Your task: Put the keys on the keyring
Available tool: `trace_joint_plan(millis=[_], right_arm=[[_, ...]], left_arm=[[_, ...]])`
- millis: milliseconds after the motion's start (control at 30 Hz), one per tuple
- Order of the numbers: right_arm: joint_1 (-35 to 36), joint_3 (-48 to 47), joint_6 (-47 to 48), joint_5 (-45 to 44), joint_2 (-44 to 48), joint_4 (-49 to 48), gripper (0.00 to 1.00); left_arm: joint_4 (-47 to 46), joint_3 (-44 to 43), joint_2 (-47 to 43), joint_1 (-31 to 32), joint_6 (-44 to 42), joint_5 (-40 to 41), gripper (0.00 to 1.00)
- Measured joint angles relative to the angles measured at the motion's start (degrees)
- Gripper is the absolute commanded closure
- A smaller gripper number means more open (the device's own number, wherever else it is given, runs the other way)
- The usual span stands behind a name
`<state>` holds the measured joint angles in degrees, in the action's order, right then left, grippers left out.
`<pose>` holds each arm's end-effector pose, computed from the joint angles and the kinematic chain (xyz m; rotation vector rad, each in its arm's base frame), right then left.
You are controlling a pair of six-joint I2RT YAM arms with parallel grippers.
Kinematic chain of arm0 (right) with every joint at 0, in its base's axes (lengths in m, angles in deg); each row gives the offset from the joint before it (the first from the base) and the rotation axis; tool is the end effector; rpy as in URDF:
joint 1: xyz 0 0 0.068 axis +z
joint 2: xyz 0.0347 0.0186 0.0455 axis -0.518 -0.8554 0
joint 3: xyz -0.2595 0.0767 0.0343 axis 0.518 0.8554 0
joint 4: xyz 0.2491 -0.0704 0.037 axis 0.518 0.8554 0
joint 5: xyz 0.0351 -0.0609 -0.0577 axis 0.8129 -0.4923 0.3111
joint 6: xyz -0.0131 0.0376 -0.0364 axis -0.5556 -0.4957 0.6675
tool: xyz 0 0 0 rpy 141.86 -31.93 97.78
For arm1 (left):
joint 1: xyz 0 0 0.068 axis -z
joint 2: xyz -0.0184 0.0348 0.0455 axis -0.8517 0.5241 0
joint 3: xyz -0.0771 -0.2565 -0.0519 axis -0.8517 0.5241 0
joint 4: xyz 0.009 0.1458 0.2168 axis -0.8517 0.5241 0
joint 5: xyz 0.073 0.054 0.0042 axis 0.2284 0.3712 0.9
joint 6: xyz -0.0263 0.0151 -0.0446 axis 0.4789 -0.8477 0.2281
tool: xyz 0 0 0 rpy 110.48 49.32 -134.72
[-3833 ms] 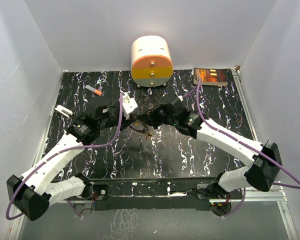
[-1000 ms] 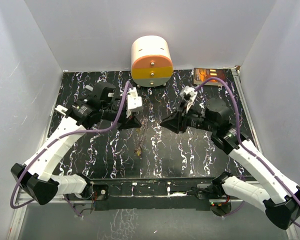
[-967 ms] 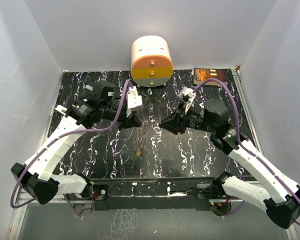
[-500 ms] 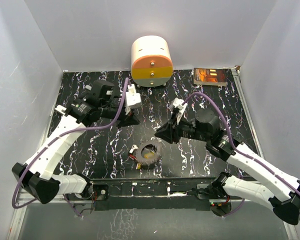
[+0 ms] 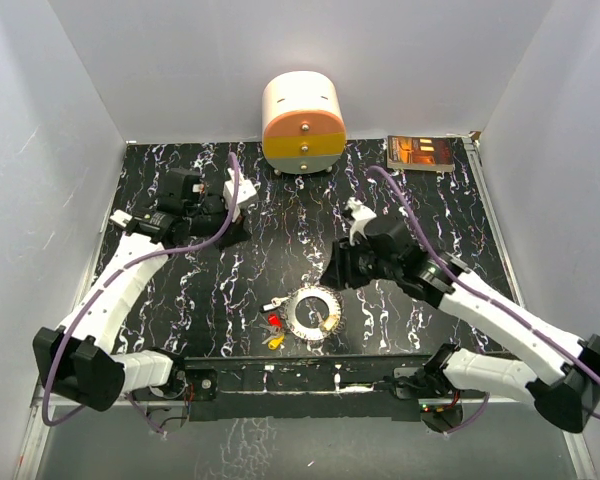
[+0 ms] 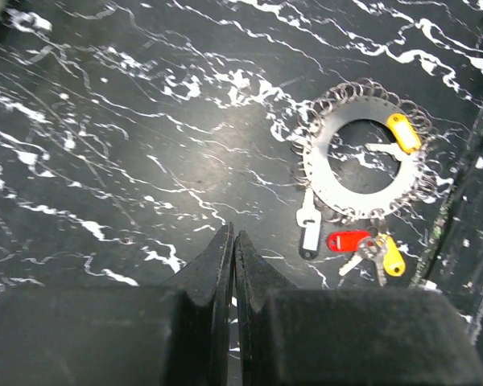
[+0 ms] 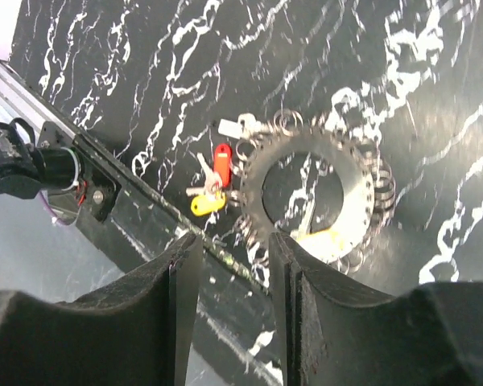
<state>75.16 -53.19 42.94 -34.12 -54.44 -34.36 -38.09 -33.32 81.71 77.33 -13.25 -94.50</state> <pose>0.1615 0.1654 0.3097 -0.4627 2.3406 0.8547 0.2410 -0.1048 0.3491 1.1760 1.7642 -0.5784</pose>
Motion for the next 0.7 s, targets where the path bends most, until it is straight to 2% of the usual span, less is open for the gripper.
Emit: trace_joint_plan(millis=[100, 133, 167, 233, 367, 467, 600, 700], right_arm=[[0.0, 2.7, -4.6, -1.3, 5.2, 4.6, 0.59], [0.0, 2.8, -6.0, -1.9, 6.4, 6.9, 0.59], [0.0, 2.8, -7.3, -2.3, 7.1, 8.6, 0.6], [0.0, 2.8, -9.4, -2.5, 7.1, 11.5, 0.62], [-0.1, 7.2, -11.6, -1.6, 6.0, 13.3, 0.69], [-0.1, 13.0, -12.9, -1.2, 7.0, 13.0, 0.7], [0.1, 19.6, -14.0, 0.1, 8.2, 9.8, 0.7], [2.2, 20.5, -14.1, 0.2, 4.8, 6.9, 0.69]], left_arm=[[0.8, 1.4, 1.1, 0.1, -0.1, -1.3, 0.97], [1.1, 1.4, 1.4, 0.1, -0.3, -1.7, 0.84], [1.5, 1.4, 1.5, 0.2, -0.5, -2.2, 0.77], [1.9, 1.4, 1.5, 1.0, -0.7, -3.0, 0.7], [3.5, 1.4, 2.3, 7.8, -0.8, -2.3, 0.66], [4.5, 1.4, 4.3, 11.7, 0.2, -1.9, 0.62], [4.0, 0.7, 6.3, 9.2, 4.6, -2.6, 0.54], [1.9, 0.5, 6.3, 5.7, 8.3, -3.0, 0.53]])
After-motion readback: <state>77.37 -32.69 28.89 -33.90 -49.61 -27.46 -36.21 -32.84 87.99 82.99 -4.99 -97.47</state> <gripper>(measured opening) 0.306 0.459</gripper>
